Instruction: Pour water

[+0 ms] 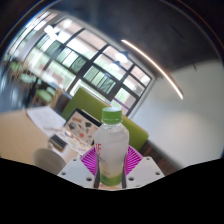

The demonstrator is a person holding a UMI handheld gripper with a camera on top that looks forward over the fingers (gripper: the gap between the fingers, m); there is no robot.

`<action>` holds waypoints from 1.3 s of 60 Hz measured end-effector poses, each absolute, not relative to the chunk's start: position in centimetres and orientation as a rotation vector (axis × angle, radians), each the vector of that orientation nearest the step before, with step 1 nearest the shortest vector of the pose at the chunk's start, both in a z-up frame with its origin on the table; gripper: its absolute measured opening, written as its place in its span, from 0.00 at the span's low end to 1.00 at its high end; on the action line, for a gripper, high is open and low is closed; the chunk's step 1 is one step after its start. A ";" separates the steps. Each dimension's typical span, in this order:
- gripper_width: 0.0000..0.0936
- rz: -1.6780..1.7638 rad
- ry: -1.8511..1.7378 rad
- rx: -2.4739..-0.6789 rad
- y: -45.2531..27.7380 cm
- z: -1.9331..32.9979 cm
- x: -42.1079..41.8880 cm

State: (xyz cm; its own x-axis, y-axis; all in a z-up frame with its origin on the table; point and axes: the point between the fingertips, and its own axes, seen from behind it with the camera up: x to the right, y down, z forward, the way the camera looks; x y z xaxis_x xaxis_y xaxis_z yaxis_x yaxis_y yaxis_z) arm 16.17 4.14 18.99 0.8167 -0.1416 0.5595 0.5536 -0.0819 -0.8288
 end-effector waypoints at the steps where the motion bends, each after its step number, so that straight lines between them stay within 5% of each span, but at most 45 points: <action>1: 0.32 -0.501 -0.301 -1.576 4.9 19.2 16.3; 8: 0.32 -0.061 0.088 -1.638 4.5 14.2 16.6; 27: 0.33 -0.072 0.095 -1.768 5.2 7.8 18.1; 43: 0.38 -0.070 0.095 -1.753 5.4 8.0 18.2; 49: 0.53 -0.099 0.092 -1.771 5.1 7.9 18.8; 55: 0.90 -0.129 0.081 -1.795 3.4 7.9 19.0; 78: 0.88 -0.076 0.065 -1.760 -14.5 13.4 15.1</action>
